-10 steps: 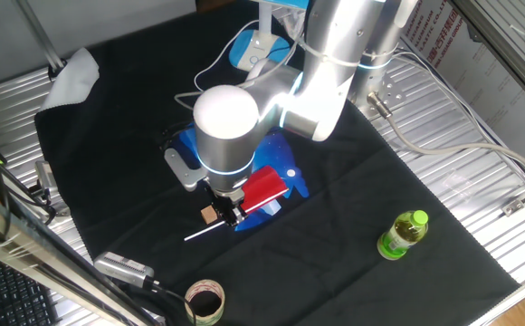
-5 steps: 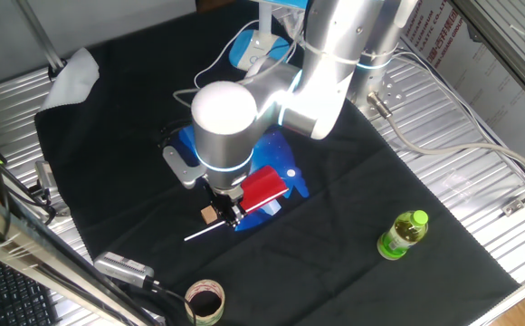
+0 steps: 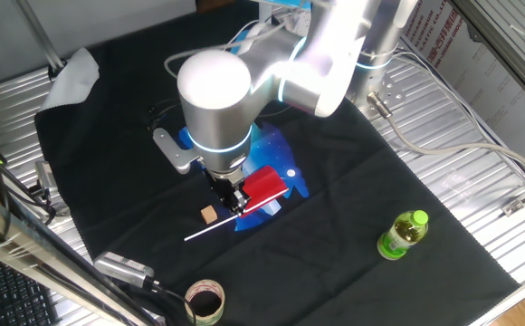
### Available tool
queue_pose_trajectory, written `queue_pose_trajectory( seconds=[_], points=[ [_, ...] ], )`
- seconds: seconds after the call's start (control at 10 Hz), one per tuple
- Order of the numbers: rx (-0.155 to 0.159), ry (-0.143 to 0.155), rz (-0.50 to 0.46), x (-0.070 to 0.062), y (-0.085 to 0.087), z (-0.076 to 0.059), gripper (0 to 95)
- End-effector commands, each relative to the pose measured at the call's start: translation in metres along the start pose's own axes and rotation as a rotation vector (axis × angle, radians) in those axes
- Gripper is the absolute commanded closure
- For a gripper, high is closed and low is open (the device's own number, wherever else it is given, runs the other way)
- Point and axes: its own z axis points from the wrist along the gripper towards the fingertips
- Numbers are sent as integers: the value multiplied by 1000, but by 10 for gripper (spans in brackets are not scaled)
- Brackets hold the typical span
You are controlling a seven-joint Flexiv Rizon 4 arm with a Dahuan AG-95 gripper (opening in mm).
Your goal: Wave the flag
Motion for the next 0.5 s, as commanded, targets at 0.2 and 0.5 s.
queue_pose_trajectory(
  seconds=[0.2,0.5],
  points=[
    [-1,-1,-20,-1,1,0,570],
    [-3,-1,-46,-1,1,0,570]
  ],
)
